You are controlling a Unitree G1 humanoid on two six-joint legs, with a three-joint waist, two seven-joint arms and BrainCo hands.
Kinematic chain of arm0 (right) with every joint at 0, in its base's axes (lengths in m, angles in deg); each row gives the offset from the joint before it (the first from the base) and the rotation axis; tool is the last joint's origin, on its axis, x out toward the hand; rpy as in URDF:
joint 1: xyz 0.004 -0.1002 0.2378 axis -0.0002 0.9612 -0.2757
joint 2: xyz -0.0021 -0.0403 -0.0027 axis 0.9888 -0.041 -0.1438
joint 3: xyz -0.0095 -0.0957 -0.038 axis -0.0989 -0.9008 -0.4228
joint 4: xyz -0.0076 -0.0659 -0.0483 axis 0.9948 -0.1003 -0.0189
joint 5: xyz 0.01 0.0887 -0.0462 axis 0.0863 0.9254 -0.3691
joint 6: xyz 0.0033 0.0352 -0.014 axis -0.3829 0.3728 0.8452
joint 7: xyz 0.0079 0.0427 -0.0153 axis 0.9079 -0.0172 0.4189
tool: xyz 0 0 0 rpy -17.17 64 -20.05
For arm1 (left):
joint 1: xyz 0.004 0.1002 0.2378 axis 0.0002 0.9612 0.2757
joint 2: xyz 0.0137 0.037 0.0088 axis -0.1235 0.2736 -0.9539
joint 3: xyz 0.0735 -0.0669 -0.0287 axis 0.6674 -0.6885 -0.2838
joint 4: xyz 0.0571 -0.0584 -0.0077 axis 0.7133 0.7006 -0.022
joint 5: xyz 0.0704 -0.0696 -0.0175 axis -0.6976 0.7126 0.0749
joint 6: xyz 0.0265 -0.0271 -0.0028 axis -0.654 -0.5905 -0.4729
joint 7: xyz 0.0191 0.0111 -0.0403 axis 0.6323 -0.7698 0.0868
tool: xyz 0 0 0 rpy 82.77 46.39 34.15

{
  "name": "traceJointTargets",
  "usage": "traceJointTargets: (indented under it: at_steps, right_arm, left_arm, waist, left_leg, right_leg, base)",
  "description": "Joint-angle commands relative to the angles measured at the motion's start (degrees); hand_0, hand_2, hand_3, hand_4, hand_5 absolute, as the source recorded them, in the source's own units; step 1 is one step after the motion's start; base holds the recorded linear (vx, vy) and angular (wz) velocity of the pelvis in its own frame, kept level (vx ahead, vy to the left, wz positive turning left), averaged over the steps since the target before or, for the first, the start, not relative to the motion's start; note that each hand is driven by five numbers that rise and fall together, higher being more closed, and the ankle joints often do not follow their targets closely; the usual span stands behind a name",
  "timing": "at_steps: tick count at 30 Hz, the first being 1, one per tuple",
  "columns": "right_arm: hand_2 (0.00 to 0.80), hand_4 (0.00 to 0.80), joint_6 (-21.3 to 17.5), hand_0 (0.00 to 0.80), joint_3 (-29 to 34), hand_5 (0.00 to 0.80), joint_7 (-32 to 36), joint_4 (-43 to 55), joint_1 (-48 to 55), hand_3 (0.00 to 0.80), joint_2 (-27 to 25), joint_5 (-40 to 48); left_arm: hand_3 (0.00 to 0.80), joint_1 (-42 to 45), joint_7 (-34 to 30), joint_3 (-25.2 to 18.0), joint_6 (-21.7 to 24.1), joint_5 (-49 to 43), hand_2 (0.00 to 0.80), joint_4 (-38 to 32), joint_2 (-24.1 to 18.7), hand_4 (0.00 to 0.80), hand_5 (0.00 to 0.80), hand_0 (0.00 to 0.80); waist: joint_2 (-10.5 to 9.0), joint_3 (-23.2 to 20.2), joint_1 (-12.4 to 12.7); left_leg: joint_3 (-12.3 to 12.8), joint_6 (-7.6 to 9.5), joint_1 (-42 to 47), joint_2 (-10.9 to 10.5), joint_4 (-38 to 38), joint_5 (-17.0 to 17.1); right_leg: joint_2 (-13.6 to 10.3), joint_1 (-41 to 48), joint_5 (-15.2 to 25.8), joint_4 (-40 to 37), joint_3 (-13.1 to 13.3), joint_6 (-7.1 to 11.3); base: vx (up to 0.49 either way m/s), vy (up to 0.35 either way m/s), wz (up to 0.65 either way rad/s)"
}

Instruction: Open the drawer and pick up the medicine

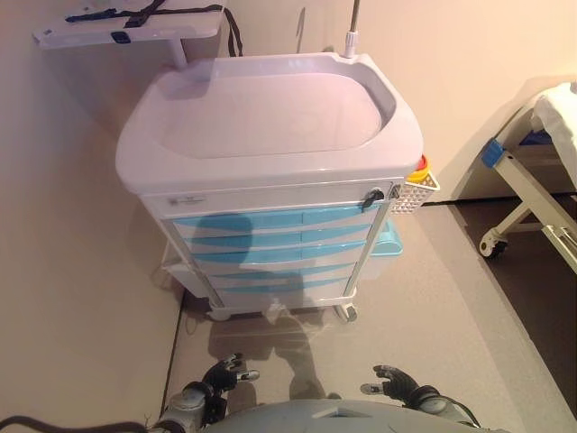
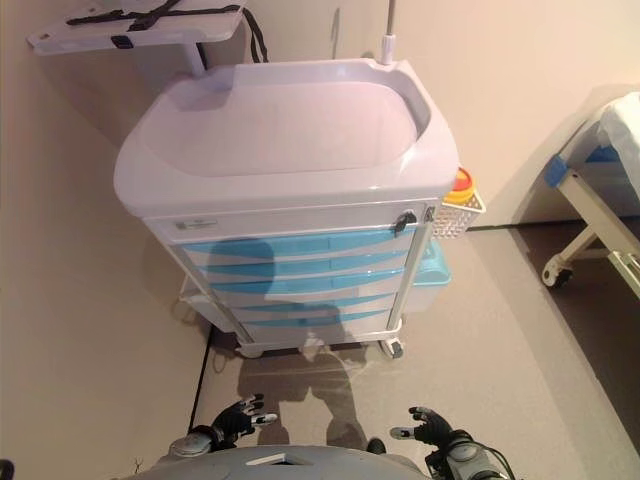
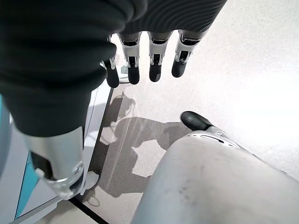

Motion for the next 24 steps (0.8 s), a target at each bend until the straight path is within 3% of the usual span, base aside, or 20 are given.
traceJointTargets:
  at_steps: [1, 16, 24]
  right_arm:
    - [0.0, 0.0, -1.5, 0.0, -0.7, 0.0, 0.1, -0.9, -2.2, 0.0, 1.0, -1.1]
    - [0.0, 0.0, -1.6, 0.0, 0.0, 0.0, -0.3, -1.5, -1.9, 0.0, 1.4, -0.6]
    - [0.0, 0.0, -1.5, 0.0, -0.1, 0.0, -0.3, -1.3, -1.4, 0.0, 1.7, -0.5]
  left_arm:
    - [0.0, -2.7, 0.6, -2.0, 0.9, 0.2, 0.0, 3.0, 0.1, 0.0, 0.0, 0.0]
    - [0.0, -1.7, -1.4, -3.6, -0.3, 4.2, 0.0, 3.6, 0.5, 0.0, 0.0, 0.0]
    - [0.0, -1.5, -0.9, -3.8, -0.3, 4.4, 0.0, 3.8, 0.7, 0.0, 0.0, 0.0]
  waist:
    - [-1.7, -0.4, -0.6]
    - [-1.55, -0.4, -0.2]
    - [-1.3, 0.4, -0.7]
  left_leg:
    - [3.8, 0.01, -1.5, -1.7, 0.0, -1.6]
    - [3.7, 0.45, -1.4, -2.1, 0.0, -1.8]
    - [3.7, 0.89, -1.4, -2.2, 0.0, -1.8]
  right_leg:
    - [0.0, 2.3, -2.9, 1.0, -0.2, 2.2]
    - [-0.3, 2.4, -2.8, 1.1, -0.9, 2.43]
    - [-0.4, 1.4, -3.7, 3.0, 0.0, 2.23]
  base:
    - [0.0, 0.0, 0.0]
    - [0.0, 0.0, 0.0]
    - [0.02, -0.002, 0.0]
